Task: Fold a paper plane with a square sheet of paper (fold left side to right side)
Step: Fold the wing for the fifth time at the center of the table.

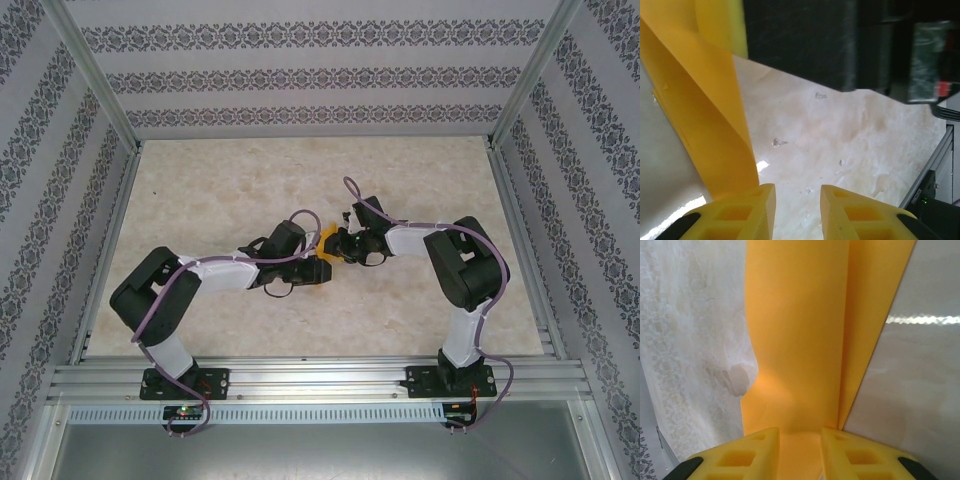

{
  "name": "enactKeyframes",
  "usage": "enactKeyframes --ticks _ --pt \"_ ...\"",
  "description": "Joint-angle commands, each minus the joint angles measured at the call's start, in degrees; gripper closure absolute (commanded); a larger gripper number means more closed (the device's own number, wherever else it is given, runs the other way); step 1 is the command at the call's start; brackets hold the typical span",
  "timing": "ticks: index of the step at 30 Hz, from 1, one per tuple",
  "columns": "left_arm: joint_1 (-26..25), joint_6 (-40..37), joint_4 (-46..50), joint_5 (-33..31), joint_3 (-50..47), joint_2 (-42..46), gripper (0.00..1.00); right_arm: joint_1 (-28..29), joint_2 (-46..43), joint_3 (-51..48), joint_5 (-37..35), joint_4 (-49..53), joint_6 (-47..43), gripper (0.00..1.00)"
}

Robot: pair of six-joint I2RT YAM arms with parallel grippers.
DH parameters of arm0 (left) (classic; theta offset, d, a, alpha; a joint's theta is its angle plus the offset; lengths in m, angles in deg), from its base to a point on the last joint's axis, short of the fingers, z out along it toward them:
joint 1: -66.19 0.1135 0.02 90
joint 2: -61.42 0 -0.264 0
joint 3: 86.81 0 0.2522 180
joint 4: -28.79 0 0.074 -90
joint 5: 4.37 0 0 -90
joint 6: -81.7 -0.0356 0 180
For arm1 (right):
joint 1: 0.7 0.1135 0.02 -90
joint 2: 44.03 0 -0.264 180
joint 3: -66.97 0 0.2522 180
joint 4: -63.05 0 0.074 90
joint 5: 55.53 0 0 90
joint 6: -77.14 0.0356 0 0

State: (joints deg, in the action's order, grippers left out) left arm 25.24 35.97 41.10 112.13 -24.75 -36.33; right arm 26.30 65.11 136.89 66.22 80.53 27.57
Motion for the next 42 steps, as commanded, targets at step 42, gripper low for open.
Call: enactKeyframes --ticks 42 --pt "-0.36 -1.77 3.89 -4.26 3.63 -6.96 0.75 0.33 3.39 -0.40 -4.06 4.13 -1.22 0.70"
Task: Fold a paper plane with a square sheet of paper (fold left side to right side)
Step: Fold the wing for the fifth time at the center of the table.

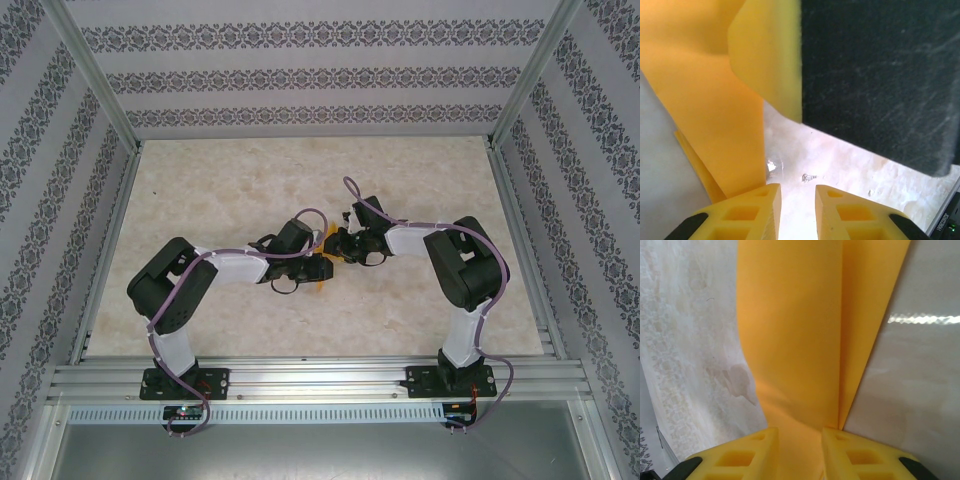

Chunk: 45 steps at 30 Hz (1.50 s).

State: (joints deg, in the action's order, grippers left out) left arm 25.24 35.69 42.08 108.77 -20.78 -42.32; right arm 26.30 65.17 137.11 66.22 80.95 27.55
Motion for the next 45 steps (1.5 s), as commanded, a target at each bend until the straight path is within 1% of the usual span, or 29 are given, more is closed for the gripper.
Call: enactKeyframes --ticks 1,6,16,26,29,30,33,35,40,45 --pt "-0.36 -1.60 3.29 -1.00 -0.33 -1.06 0.75 0.33 3.38 -0.65 -4.06 3.78 -1.12 0.70" --pt "-0.36 -2.67 5.94 -1.77 0.37 -1.19 0.76 0.32 3.21 -0.40 -4.23 3.79 -1.12 0.70" --pt "-0.36 -4.52 8.96 -0.15 0.29 -2.98 0.77 0.01 2.77 -0.12 -3.16 3.42 -1.12 0.70" --pt "-0.36 -5.11 10.30 -0.35 0.11 -4.13 0.78 -2.57 -6.19 -0.01 -2.08 3.38 -0.11 0.72" --pt "-0.36 -5.15 10.02 -0.27 0.11 -4.23 0.78 -2.57 -7.62 -1.07 -1.44 3.15 0.86 0.74" --pt "-0.36 -5.15 9.99 -0.26 0.11 -4.28 0.78 -2.41 -7.76 -1.64 -0.86 2.55 1.60 0.76" --pt "-0.35 -5.14 9.93 -0.21 0.11 -4.27 0.78 -1.78 -7.53 -3.18 0.71 0.01 3.91 0.84" --pt "-0.36 -5.23 9.92 -0.24 0.11 -4.26 0.78 -1.10 -7.17 -3.67 1.09 -1.10 4.76 0.85" --pt "-0.36 -5.19 9.81 -0.17 0.11 -4.32 0.78 -0.12 -4.90 -2.75 2.06 -3.14 6.06 0.86" --pt "-0.36 -5.22 9.88 -0.26 0.11 -4.19 0.79 0.69 -2.55 -0.64 1.85 -2.95 6.17 0.86"
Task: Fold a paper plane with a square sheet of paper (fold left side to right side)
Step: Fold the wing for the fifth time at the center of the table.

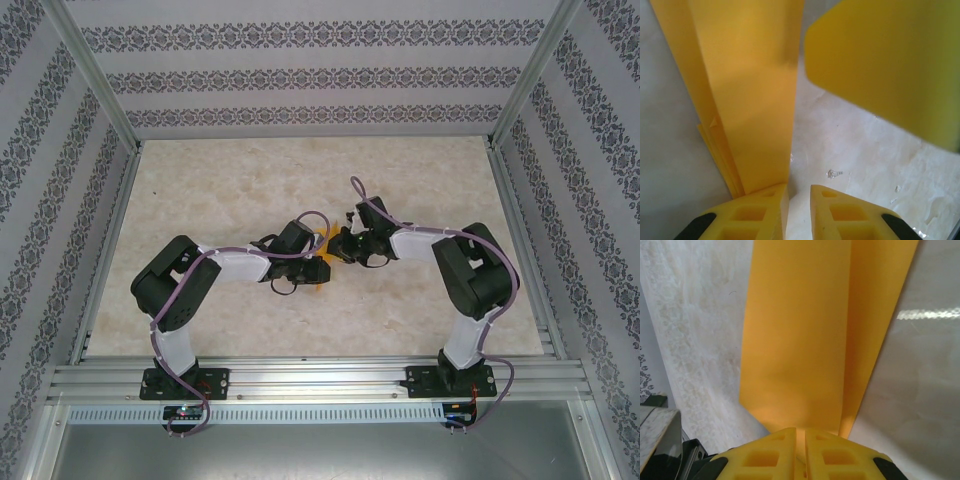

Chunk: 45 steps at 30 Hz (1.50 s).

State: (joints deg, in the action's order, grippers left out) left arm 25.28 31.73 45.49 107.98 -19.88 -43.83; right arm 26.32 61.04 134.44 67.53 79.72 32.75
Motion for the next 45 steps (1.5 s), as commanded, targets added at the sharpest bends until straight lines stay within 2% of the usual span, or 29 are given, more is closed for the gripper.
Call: enactKeyframes --ticks 1,7,20,45 --pt "-0.40 -1.25 6.47 0.42 -0.78 -2.67 0.79 0.83 2.24 2.27 0.35 -1.70 1.04 0.86" --pt "-0.40 -1.25 6.61 0.42 -0.87 -2.67 0.79 1.84 5.33 4.91 -1.69 0.69 -0.60 0.87" --pt "-0.40 -1.28 6.64 0.55 -1.62 -2.76 0.79 2.53 8.82 10.33 -13.37 13.69 -9.00 0.86" --pt "-0.41 -1.33 5.60 1.69 -3.15 -3.56 0.79 -3.17 13.25 21.52 -17.44 19.18 -15.22 0.86"
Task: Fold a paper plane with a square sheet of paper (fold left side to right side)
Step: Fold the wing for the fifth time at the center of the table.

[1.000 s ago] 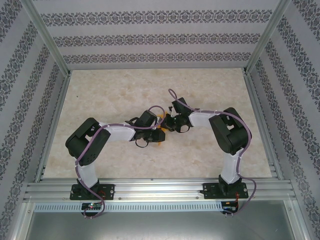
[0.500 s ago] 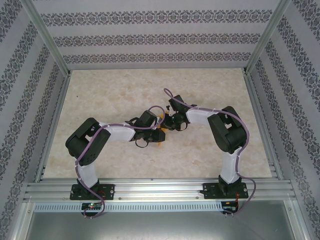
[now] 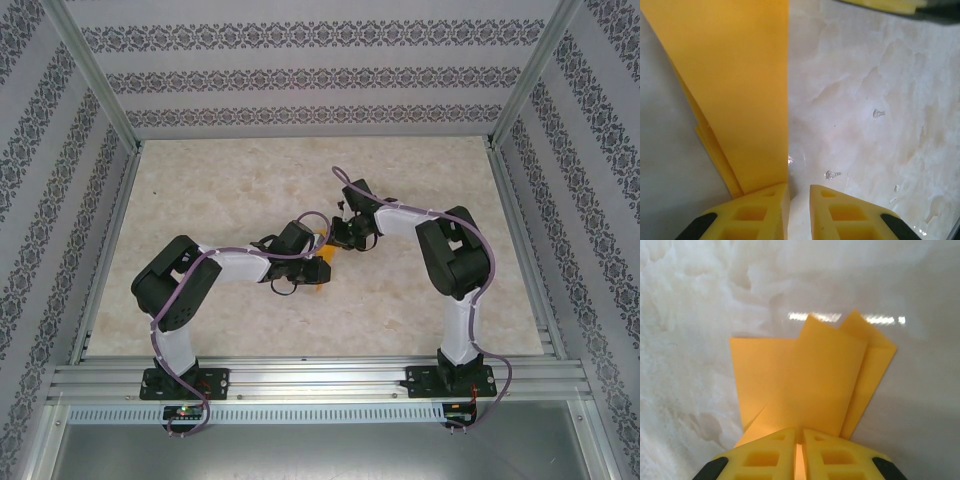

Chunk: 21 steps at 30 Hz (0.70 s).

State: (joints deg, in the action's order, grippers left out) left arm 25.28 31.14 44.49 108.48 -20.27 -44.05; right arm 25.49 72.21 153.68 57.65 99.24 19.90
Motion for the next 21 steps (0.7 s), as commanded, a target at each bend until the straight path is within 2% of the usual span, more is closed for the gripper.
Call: enactKeyframes --ticks 1,21 --pt "-0.40 -0.69 6.60 1.15 -2.76 -3.34 0.79 -2.48 2.50 2.89 -7.93 0.01 -2.67 0.86" --pt "-0.40 -0.67 6.36 1.24 -2.99 -3.33 0.79 -6.48 7.48 11.42 -10.37 3.95 -5.93 0.85"
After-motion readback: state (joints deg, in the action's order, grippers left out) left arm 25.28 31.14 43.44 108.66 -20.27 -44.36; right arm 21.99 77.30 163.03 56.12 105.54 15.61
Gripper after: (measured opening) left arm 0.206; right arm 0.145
